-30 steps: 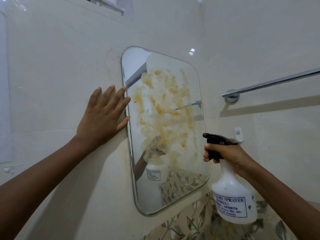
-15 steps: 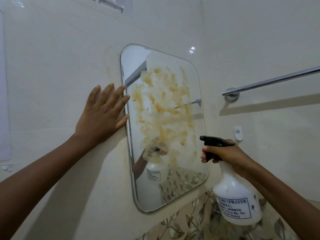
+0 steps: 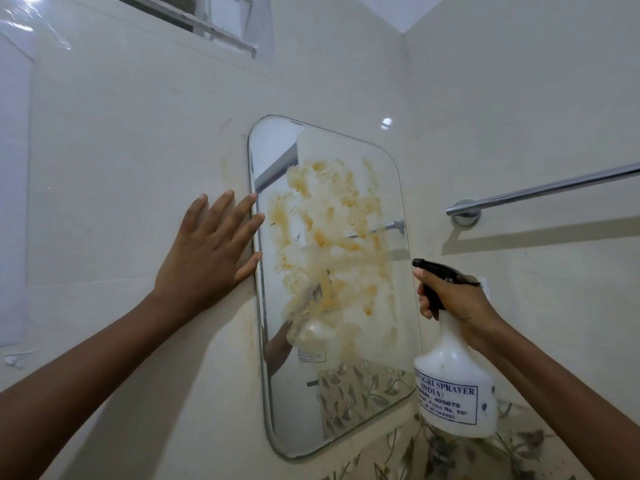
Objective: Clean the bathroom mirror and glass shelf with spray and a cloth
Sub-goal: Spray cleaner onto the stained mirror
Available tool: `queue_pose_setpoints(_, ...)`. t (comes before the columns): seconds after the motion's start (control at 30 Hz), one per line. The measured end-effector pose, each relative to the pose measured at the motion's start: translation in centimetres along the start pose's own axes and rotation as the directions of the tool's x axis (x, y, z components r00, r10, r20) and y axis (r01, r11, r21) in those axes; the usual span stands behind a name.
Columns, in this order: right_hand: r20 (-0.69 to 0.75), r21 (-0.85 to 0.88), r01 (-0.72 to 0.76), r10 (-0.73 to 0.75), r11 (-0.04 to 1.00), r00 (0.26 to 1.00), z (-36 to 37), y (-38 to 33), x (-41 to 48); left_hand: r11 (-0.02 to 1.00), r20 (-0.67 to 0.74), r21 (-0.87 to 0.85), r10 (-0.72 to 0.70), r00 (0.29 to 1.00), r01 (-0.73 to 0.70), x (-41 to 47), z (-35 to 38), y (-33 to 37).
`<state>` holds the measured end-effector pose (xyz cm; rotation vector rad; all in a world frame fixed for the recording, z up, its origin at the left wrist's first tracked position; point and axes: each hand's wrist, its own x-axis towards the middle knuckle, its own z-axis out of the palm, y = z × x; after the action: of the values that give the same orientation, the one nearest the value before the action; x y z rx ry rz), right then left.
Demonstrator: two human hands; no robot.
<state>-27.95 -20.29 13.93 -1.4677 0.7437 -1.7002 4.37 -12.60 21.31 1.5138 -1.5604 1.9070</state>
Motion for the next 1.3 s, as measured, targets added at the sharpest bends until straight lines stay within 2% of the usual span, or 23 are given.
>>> queue_pose_setpoints(0.07, 0.002, 0.026, -0.005, 0.005, 1.000, 1.000, 0.3, -0.8, 0.3, 1.000, 0.003, -0.001, 0.000, 1.000, 0.000, 0.0, 0.0, 0.0)
queue_pose_setpoints(0.17, 0.136, -0.066, 0.003, 0.006, 0.998, 0.991, 0.7, -2.0, 0.5, 1.000, 0.007, 0.007, 0.001, 1.000, -0.001, -0.1, -0.1, 0.1)
queue_pose_setpoints(0.23, 0.170, -0.092, 0.042, -0.026, 0.995, 0.985, 0.9, -2.6, 0.9, 1.000, 0.013, 0.009, 0.001, 1.000, -0.001, -0.1, 0.0, 0.0)
queue_pose_setpoints(0.43, -0.016, -0.026, 0.086, -0.086, 0.996, 0.996, 1.7, -4.1, 3.1, 1.000, 0.013, 0.011, -0.002, 1.000, 0.002, -0.1, -0.1, 0.1)
queue_pose_setpoints(0.5, -0.012, -0.012, 0.095, -0.095, 0.995, 0.995, 1.9, -4.6, 3.6, 1.000, 0.011, 0.011, 0.000, 1.000, 0.000, 0.0, 0.0, 0.0)
queue_pose_setpoints(0.67, 0.159, -0.035, 0.088, -0.082, 0.995, 0.984, 1.7, -5.7, 4.4, 1.000, 0.018, 0.007, -0.007, 1.000, 0.007, -0.1, 0.1, 0.0)
queue_pose_setpoints(0.9, 0.032, 0.061, 0.151, -0.153, 0.987, 0.988, 3.5, -7.5, 5.4, 1.000, 0.010, -0.005, -0.002, 1.000, 0.002, 0.0, 0.2, 0.1)
queue_pose_setpoints(1.0, 0.147, -0.056, 0.167, -0.157, 0.984, 0.977, 4.2, -8.8, 5.0, 1.000, -0.003, -0.017, -0.003, 1.000, 0.003, -0.1, 0.2, 0.1)
queue_pose_setpoints(1.07, 0.227, -0.073, 0.191, -0.170, 0.979, 0.959, 4.6, -9.6, 4.8, 1.000, -0.007, -0.024, -0.002, 1.000, 0.001, -0.1, 0.2, 0.1)
queue_pose_setpoints(1.17, 0.229, -0.028, 0.250, -0.238, 0.968, 0.944, 5.9, -10.6, 4.8, 1.000, -0.014, -0.028, 0.000, 1.000, 0.000, -0.1, 0.3, 0.1)
queue_pose_setpoints(1.23, 0.174, 0.098, 0.226, -0.240, 0.969, 0.955, 7.0, -10.9, 5.0, 1.000, -0.014, -0.028, -0.003, 1.000, 0.003, -0.1, 0.3, 0.1)
queue_pose_setpoints(1.3, 0.150, 0.146, 0.187, -0.208, 0.971, 0.966, 7.8, -11.1, 5.1, 1.000, -0.014, -0.031, -0.004, 1.000, 0.004, -0.1, 0.3, 0.1)
